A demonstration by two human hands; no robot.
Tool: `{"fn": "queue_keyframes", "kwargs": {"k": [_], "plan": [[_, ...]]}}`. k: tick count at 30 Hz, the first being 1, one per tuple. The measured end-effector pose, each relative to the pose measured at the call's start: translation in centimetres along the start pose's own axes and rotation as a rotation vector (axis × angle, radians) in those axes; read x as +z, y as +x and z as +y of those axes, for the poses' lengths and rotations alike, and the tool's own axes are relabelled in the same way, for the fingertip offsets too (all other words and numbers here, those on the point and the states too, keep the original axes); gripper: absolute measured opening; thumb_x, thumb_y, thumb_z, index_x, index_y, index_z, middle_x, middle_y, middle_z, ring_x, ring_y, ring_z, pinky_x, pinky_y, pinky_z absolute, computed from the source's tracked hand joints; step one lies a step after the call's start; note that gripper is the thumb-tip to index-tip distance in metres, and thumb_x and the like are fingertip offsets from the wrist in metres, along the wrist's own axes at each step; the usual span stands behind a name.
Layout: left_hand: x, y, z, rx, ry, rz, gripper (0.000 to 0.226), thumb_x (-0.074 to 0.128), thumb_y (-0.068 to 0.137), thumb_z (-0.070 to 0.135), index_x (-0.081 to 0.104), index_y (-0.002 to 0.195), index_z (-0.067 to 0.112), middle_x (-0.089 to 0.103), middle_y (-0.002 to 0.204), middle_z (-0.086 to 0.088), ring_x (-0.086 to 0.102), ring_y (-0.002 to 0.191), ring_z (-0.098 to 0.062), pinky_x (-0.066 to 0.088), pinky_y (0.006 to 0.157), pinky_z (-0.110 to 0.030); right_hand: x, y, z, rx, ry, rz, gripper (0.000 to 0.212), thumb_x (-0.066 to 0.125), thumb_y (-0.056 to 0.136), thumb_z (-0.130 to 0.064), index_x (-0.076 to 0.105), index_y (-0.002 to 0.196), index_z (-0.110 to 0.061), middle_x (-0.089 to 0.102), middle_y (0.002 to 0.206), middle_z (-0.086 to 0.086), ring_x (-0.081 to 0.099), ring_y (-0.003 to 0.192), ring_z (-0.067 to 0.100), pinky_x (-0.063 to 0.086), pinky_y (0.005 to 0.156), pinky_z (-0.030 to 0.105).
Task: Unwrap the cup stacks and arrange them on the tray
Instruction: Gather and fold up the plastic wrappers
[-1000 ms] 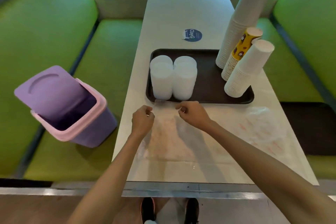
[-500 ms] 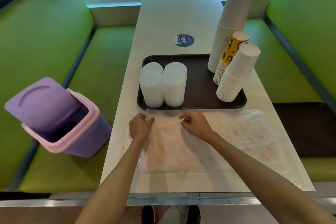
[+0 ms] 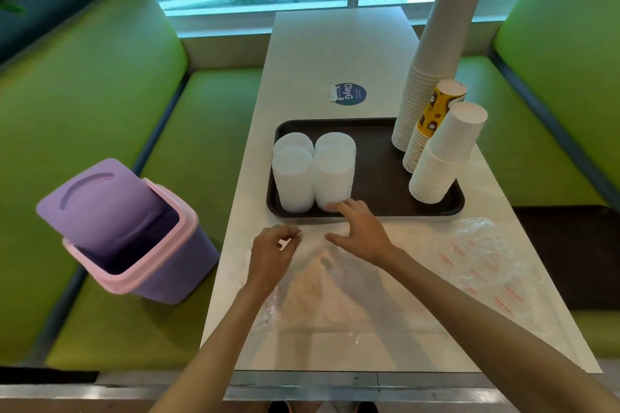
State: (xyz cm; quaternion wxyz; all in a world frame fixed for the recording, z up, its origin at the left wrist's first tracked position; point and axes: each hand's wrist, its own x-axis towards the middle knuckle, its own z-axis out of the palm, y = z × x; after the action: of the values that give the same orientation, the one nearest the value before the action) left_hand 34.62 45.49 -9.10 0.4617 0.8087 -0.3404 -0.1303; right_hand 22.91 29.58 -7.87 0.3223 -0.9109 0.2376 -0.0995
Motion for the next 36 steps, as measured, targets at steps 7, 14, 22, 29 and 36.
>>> {"fn": "queue_keyframes", "kwargs": {"k": [7, 14, 22, 29, 36], "plan": [[-1.0, -0.9, 1.3, -0.121, -0.256, -0.094, 0.026, 0.067, 0.083, 0.0, 0.07, 0.073, 0.023, 0.072, 0.07, 0.001, 0.066, 0.07, -0.012, 0.051, 0.07, -0.022, -0.3, 1.2, -0.8, -0.03, 0.02, -0.108, 0.027, 0.074, 0.083, -0.029, 0.073, 0.102, -0.011, 0.072, 0.102, 0.004, 0.063, 0.098, 0.018, 0.043, 0.081, 0.026], [-0.3, -0.6, 2.4, -0.257, -0.457, -0.113, 0.018, 0.056, 0.089, -0.007, 0.067, 0.083, 0.005, 0.073, 0.071, -0.01, 0.067, 0.065, -0.014, 0.048, 0.06, -0.015, -1.5, 0.9, 0.0, 0.041, 0.081, -0.169, 0.016, 0.07, 0.085, -0.025, 0.075, 0.093, -0.013, 0.074, 0.096, -0.001, 0.065, 0.093, 0.014, 0.049, 0.085, 0.031], [0.1, -0.2, 3.0, -0.328, -0.502, -0.16, 0.014, 0.054, 0.091, -0.004, 0.066, 0.084, -0.001, 0.072, 0.075, -0.015, 0.068, 0.068, -0.02, 0.052, 0.067, -0.029, -2.6, 0.8, 1.2, 0.081, 0.157, -0.163, 0.008, 0.069, 0.085, -0.013, 0.073, 0.081, -0.008, 0.075, 0.088, 0.001, 0.069, 0.086, 0.01, 0.051, 0.085, 0.028], [-0.5, 1.4, 0.9, -0.336, 0.006, 0.051, 0.016, 0.058, 0.089, 0.005, 0.068, 0.102, 0.007, 0.069, 0.097, -0.009, 0.062, 0.085, -0.021, 0.048, 0.08, -0.028, -2.5, -0.3, 2.1, 0.049, 0.153, -0.198, 0.01, 0.071, 0.085, -0.016, 0.076, 0.092, -0.012, 0.074, 0.094, 0.0, 0.065, 0.089, 0.009, 0.047, 0.084, 0.021], [2.0, 2.4, 0.5, -0.455, 0.334, -0.162, 0.056, 0.068, 0.085, 0.032, 0.047, 0.127, 0.001, 0.055, 0.126, -0.018, 0.049, 0.12, -0.035, 0.042, 0.089, -0.036, -1.2, -1.3, 2.8, 0.07, 0.117, -0.239, 0.013, 0.068, 0.087, -0.016, 0.075, 0.095, -0.008, 0.073, 0.098, 0.005, 0.063, 0.09, 0.014, 0.044, 0.079, 0.02]]}}
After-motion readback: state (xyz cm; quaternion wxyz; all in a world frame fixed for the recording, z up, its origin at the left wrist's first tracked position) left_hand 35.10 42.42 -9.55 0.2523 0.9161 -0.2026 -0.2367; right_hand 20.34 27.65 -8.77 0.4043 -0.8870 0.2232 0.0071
